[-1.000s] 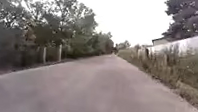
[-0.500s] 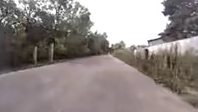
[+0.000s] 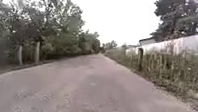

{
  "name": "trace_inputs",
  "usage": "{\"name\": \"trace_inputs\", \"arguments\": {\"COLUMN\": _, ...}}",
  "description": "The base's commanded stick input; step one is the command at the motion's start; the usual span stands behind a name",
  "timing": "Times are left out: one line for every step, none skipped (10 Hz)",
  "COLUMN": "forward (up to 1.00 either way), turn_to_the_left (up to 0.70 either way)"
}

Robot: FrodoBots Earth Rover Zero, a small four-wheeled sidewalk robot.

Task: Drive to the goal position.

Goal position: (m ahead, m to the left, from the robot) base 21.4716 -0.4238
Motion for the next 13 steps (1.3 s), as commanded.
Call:
{"name": "trace_inputs", "arguments": {"forward": 1.00, "turn_to_the_left": -0.10}}
{"name": "trace_inputs", "arguments": {"forward": 1.00, "turn_to_the_left": -0.10}}
{"name": "trace_inputs", "arguments": {"forward": 1.00, "turn_to_the_left": -0.10}}
{"name": "trace_inputs", "arguments": {"forward": 1.00, "turn_to_the_left": -0.10}}
{"name": "trace_inputs", "arguments": {"forward": 1.00, "turn_to_the_left": -0.10}}
{"name": "trace_inputs", "arguments": {"forward": 1.00, "turn_to_the_left": -0.10}}
{"name": "trace_inputs", "arguments": {"forward": 1.00, "turn_to_the_left": -0.10}}
{"name": "trace_inputs", "arguments": {"forward": 1.00, "turn_to_the_left": -0.10}}
{"name": "trace_inputs", "arguments": {"forward": 1.00, "turn_to_the_left": -0.10}}
{"name": "trace_inputs", "arguments": {"forward": 1.00, "turn_to_the_left": -0.10}}
{"name": "trace_inputs", "arguments": {"forward": 1.00, "turn_to_the_left": -0.10}}
{"name": "trace_inputs", "arguments": {"forward": 1.00, "turn_to_the_left": -0.10}}
{"name": "trace_inputs", "arguments": {"forward": 1.00, "turn_to_the_left": -0.10}}
